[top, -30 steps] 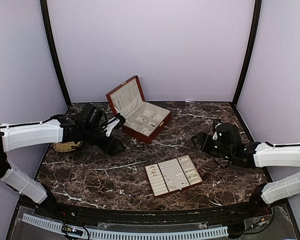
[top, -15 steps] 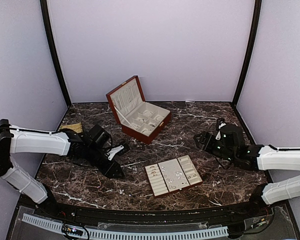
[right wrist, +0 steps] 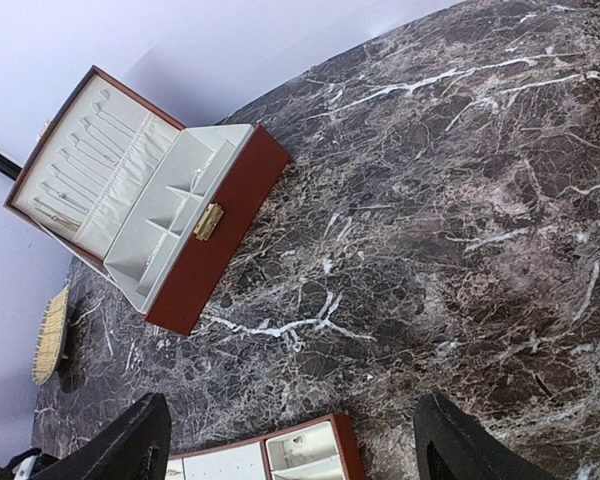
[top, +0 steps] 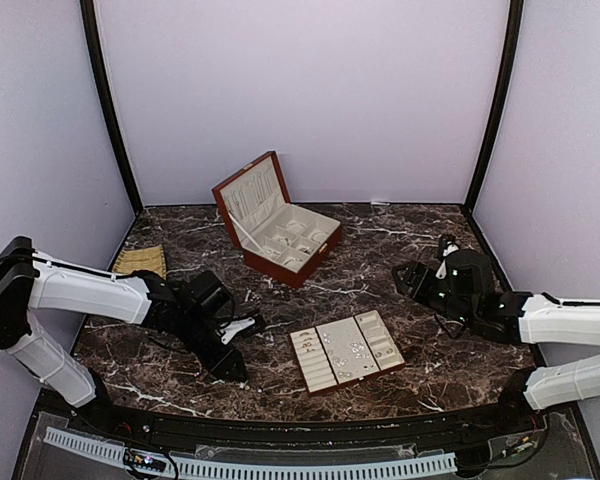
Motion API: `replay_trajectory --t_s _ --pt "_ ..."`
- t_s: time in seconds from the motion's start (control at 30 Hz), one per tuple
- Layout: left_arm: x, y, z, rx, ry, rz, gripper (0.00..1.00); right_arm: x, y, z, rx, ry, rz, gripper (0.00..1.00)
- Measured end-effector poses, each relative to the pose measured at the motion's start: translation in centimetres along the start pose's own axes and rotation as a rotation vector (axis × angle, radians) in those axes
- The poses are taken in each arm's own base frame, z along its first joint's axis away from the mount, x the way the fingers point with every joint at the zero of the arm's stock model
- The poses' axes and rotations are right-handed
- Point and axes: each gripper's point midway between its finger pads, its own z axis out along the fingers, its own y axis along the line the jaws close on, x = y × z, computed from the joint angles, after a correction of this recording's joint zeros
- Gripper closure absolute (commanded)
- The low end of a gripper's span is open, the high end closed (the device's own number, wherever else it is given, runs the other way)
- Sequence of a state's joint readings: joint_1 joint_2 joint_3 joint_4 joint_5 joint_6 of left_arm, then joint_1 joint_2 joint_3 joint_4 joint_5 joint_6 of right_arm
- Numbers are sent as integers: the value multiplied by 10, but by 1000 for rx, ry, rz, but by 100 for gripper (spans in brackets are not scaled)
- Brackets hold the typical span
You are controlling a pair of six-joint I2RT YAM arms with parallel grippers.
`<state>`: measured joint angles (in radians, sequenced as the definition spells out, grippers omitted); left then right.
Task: Organize the mixed jewelry
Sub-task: Pick up the earring from the center of the board.
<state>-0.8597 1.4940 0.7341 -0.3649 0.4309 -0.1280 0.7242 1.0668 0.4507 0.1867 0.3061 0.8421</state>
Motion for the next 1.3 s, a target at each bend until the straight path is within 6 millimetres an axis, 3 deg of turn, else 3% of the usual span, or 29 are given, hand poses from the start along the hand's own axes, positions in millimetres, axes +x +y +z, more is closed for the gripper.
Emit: replay_trajectory --t_s 0.6,1.1,1.3 --pt "10 5 10 -14 48 -28 84 -3 -7 -7 11 -32 5 15" --pt "8 9 11 -34 48 -23 83 -2 -8 -6 14 -30 7 15" --pt "7 9 12 -35 50 -17 93 -1 -9 -5 19 -25 5 15"
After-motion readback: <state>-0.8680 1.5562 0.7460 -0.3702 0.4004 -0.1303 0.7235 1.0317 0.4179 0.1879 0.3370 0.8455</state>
